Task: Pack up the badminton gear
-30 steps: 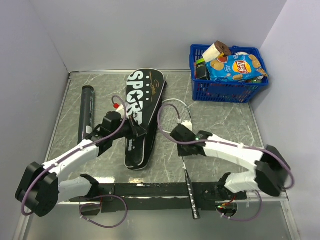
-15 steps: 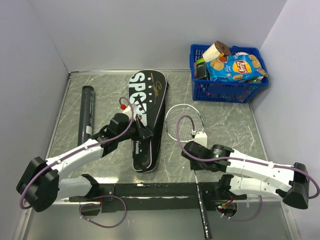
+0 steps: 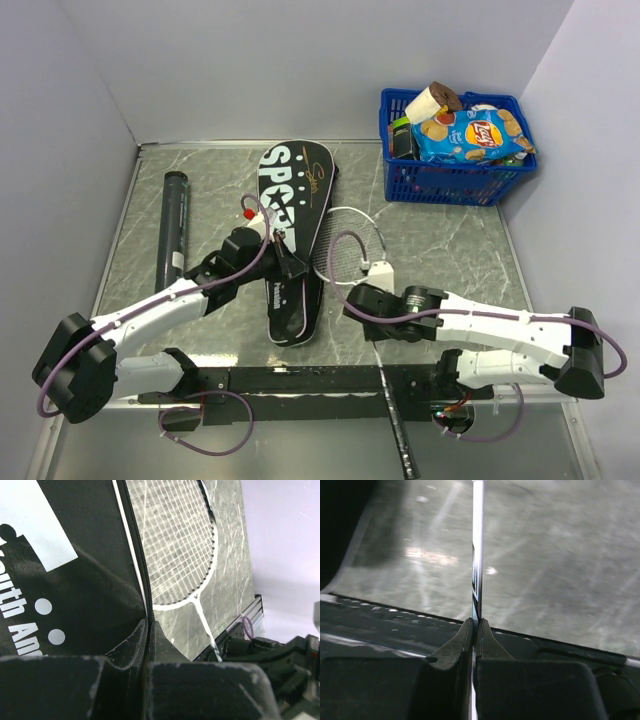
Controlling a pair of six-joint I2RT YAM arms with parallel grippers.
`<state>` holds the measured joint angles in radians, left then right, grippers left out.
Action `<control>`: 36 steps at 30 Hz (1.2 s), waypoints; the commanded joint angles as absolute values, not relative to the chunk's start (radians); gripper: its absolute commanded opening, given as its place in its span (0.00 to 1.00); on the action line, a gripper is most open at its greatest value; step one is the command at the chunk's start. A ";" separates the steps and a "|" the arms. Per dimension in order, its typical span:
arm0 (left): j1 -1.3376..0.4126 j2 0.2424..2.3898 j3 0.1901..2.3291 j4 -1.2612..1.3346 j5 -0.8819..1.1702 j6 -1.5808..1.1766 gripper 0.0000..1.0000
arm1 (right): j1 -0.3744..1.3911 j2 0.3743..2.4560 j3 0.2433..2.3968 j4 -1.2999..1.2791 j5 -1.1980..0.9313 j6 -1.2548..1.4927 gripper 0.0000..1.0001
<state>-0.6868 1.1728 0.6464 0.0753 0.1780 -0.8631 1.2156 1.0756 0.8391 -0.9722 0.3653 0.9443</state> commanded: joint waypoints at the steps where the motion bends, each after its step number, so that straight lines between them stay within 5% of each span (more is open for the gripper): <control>1: -0.696 1.124 0.686 0.114 0.184 -0.877 0.01 | 1.227 1.152 0.945 -0.868 0.354 0.891 0.00; 24: -0.726 1.011 0.650 -0.044 0.226 -0.862 0.01 | 0.920 1.594 1.173 -0.318 0.270 0.476 0.00; 36: -0.736 0.989 0.629 -0.063 0.227 -0.879 0.01 | 0.825 1.885 1.419 -0.239 0.371 0.554 0.00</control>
